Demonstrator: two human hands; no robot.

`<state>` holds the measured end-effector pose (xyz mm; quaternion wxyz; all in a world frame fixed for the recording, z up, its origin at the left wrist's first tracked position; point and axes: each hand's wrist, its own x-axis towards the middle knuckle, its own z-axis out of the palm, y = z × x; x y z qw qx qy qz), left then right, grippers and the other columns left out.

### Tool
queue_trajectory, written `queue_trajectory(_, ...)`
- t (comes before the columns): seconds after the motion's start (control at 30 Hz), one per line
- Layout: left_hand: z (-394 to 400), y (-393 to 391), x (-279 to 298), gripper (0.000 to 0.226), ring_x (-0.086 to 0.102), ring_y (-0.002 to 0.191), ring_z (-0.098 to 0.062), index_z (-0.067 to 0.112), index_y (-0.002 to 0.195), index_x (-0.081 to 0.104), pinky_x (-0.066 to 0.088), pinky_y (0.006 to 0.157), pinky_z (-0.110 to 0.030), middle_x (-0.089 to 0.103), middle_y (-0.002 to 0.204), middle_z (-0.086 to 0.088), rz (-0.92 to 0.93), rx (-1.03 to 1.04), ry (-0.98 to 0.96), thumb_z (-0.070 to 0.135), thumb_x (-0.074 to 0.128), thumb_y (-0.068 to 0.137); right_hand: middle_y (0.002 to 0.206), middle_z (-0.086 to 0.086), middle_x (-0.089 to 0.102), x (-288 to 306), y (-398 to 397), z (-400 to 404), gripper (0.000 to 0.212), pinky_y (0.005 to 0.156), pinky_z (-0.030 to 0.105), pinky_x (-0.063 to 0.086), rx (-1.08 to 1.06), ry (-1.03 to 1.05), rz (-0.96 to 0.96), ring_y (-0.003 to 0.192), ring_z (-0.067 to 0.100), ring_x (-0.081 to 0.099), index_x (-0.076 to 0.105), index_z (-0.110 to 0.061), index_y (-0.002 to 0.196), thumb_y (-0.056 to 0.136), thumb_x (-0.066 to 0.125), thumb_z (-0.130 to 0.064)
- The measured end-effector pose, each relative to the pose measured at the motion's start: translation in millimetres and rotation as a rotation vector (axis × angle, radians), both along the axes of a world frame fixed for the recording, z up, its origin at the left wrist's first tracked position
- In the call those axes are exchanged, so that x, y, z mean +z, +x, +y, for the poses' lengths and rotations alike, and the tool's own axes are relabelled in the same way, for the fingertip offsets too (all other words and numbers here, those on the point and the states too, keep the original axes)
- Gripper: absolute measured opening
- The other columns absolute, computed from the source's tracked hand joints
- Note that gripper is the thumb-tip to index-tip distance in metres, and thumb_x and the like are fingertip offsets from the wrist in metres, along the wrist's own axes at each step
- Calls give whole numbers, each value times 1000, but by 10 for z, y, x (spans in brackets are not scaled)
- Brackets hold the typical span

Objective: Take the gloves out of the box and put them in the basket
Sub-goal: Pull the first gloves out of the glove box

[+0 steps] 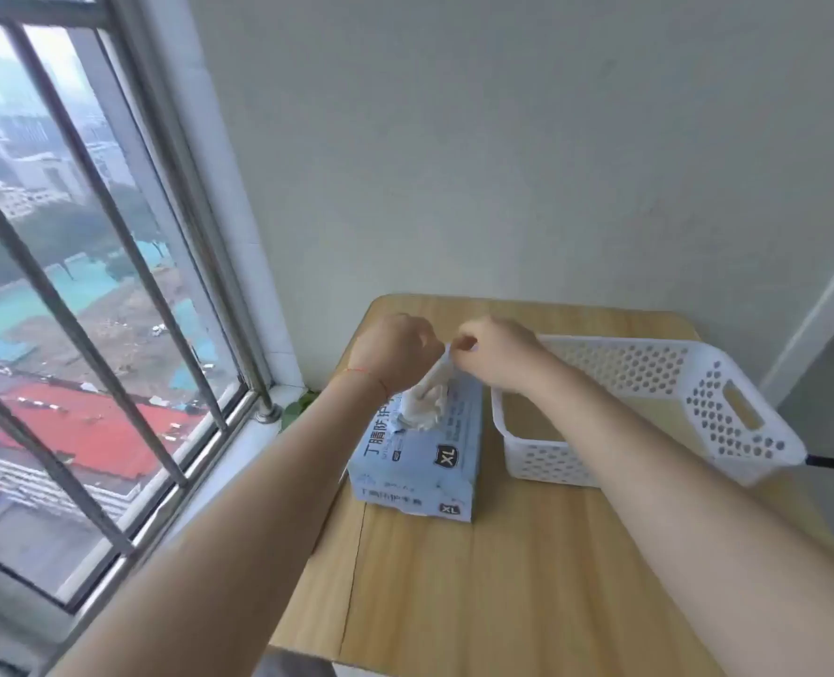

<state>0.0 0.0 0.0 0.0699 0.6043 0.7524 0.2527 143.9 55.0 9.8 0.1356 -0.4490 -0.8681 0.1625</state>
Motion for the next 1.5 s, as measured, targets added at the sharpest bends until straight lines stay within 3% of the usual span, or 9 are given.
queue_trajectory(0.17, -367, 7, -102, 19, 62, 90, -21, 17, 93, 71, 54, 80, -37, 66, 101, 1, -30, -11, -85, 26, 55, 89, 116, -7, 62, -115, 23, -300, 22, 98, 45, 41, 22, -65, -48, 109, 18, 56, 64, -26, 107, 93, 55, -39)
queue_trajectory(0.37, -537, 11, -186, 25, 59, 93, -18, 25, 108, 68, 51, 77, -31, 61, 110, 4, 36, -11, -84, 40, 60, 90, 97, -5, 62, -114, -2, -403, 5, 90, 39, 39, -32, -20, 1, 97, 20, 57, 61, -22, 90, 92, 57, -23)
queue_trajectory(0.6, -546, -57, -227, 15, 63, 94, -15, 32, 98, 66, 56, 78, -32, 64, 107, 7, -3, -30, -138, 32, 69, 84, 119, -3, 59, -136, -11, -329, 27, 96, 38, 39, -5, -4, -74, 110, 21, 55, 54, -25, 121, 94, 56, -23)
queue_trajectory(0.83, -427, -170, -159, 10, 59, 75, -13, 27, 79, 64, 53, 73, -31, 63, 82, 10, -61, -46, -85, 30, 55, 83, 98, -7, 63, -137, -104, -181, 1, 89, 36, 41, 3, 11, -6, 94, 18, 58, 59, -27, 90, 91, 59, -27)
queue_trajectory(0.97, -295, -244, -209, 19, 62, 89, -8, 31, 96, 67, 52, 78, -27, 66, 96, 10, -217, -43, -6, 43, 68, 81, 87, -7, 60, -118, -112, -72, 1, 67, 27, 45, 60, -67, 135, 82, 14, 58, 62, -23, 89, 90, 62, -22)
queue_trajectory(1.07, -133, -238, -206, 26, 61, 80, -7, 27, 86, 65, 49, 73, -25, 65, 86, 11, -226, -73, -17, 49, 75, 76, 85, -7, 62, -124, -177, 57, 4, 63, 23, 41, 98, -94, 166, 79, 12, 58, 64, -22, 86, 86, 67, -21)
queue_trajectory(1.2, 196, -355, -175, 24, 53, 67, -10, 27, 68, 56, 40, 58, -19, 56, 70, 11, -95, -110, -171, 35, 77, 78, 82, -6, 67, -110, -267, 352, 9, 63, 23, 45, 154, -183, 101, 74, 12, 60, 67, -19, 82, 80, 74, -25)
queue_trajectory(1.3, 314, -441, -115, 20, 58, 56, -9, 21, 71, 62, 43, 54, -16, 63, 65, 3, -153, -161, -347, 32, 77, 78, 79, 6, 71, -59, -313, 497, 16, 63, 29, 49, 218, -325, 17, 62, 14, 59, 66, -15, 80, 78, 77, -27)
queue_trajectory(1.5, 357, -423, 68, 31, 68, 66, -20, 6, 79, 72, 55, 74, -29, 70, 70, -7, -231, -186, -490, 37, 74, 82, 83, 11, 72, 20, -340, 545, 14, 66, 35, 55, 242, -419, -30, 65, 20, 64, 64, -12, 85, 84, 72, -24)
